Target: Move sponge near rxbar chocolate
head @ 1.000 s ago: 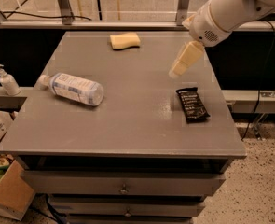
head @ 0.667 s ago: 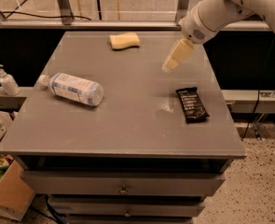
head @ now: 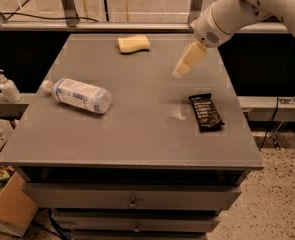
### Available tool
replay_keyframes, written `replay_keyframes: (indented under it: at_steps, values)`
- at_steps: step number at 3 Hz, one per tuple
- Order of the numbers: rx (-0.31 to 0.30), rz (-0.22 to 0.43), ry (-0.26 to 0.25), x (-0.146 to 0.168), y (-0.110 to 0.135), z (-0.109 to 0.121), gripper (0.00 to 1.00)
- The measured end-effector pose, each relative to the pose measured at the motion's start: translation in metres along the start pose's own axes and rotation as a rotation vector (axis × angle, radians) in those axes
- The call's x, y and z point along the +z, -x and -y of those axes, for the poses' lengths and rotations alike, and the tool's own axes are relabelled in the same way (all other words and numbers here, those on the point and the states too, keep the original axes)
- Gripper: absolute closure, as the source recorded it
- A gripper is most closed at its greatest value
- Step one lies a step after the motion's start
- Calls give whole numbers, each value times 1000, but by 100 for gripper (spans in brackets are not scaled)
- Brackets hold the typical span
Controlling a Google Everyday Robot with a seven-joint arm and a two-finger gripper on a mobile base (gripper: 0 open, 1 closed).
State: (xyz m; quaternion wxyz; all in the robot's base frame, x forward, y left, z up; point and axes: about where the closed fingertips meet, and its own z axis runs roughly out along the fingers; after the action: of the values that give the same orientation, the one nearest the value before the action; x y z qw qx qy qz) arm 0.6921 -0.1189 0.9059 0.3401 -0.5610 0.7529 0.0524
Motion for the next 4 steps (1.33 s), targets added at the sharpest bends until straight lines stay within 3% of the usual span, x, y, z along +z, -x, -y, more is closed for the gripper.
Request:
replay_keyframes:
  at_steps: [1, 3, 4]
  values:
    - [42, 55, -19, 16, 9, 15, 0]
    - [205, 186, -70, 65, 26, 63, 0]
    - [295, 204, -109, 89, 28, 83, 0]
